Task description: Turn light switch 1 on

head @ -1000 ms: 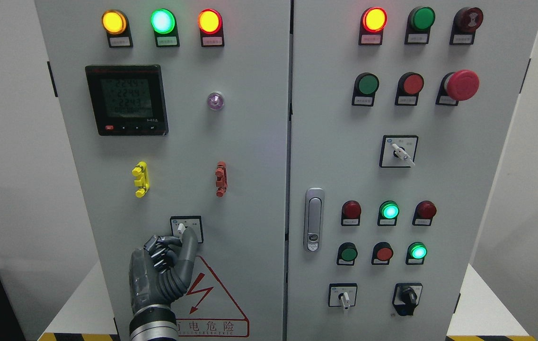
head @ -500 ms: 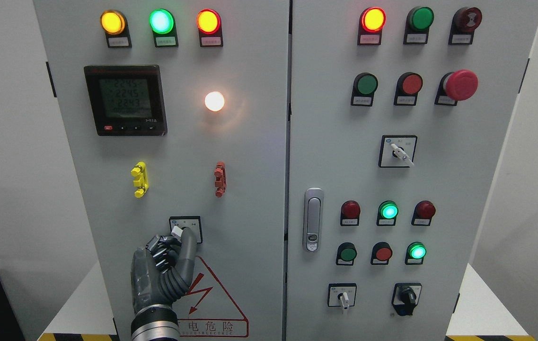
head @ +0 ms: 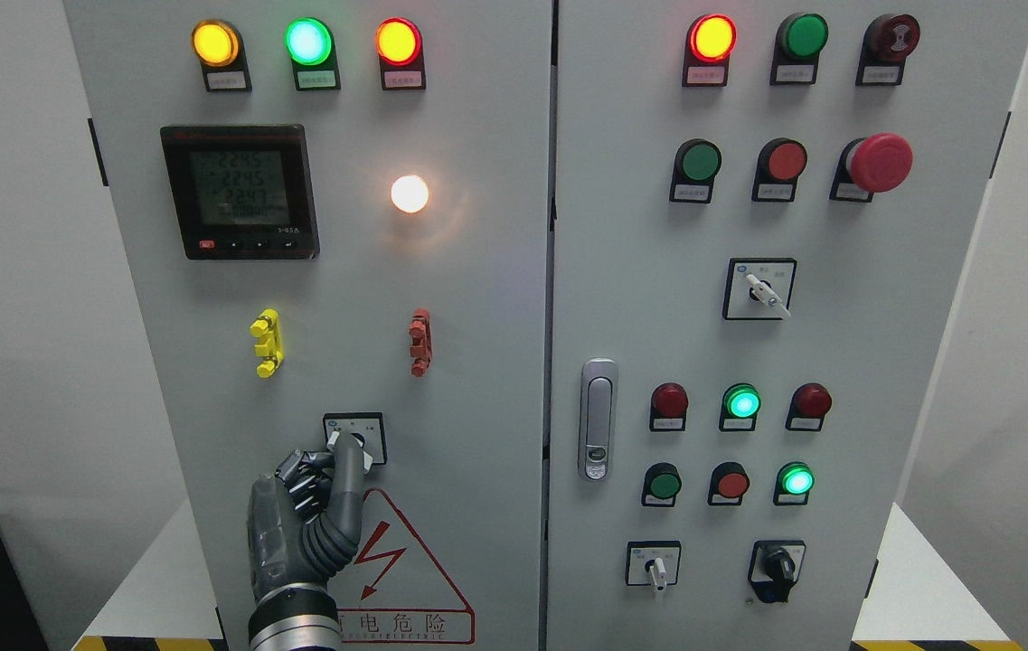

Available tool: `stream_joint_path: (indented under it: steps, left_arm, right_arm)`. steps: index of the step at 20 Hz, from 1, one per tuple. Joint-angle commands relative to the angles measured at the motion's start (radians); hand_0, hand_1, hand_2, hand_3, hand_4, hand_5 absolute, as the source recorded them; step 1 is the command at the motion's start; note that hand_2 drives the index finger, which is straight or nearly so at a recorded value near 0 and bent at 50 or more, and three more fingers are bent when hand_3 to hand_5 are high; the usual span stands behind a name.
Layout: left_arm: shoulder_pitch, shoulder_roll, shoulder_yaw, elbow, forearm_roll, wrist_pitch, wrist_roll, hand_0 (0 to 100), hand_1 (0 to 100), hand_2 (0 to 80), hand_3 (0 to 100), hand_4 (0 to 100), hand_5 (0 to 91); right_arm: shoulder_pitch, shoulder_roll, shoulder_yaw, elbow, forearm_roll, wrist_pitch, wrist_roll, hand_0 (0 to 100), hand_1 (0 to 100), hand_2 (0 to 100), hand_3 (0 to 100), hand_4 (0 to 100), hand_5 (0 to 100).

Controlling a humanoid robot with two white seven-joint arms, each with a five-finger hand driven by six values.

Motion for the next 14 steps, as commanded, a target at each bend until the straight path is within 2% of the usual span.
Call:
stream_joint_path:
  steps: [1,5,14]
  left_arm:
    - [0.001,0.000,-0.001,0.001,0.000,-0.004,-0.003,36,45,62.9,100,98,88.5]
    - [0.001,0.000,-0.001,0.000,0.000,-0.004,-0.003,28,46,64.0,100,98,88.3]
    - [0.003,0.002,-0.001,0.000,0.000,-0.004,-0.003,20,45,65.1,100,98,88.3]
  right_arm:
    - [0.000,0.000,0.000,0.000,0.000,0.000,0.004,0,0,0,0,0,0]
    - [0.000,0.000,0.000,0.000,0.000,0.000,0.004,0,0,0,0,0,0]
    - [0.000,0.000,0.000,0.000,0.000,0.000,0.004,0,0,0,0,0,0]
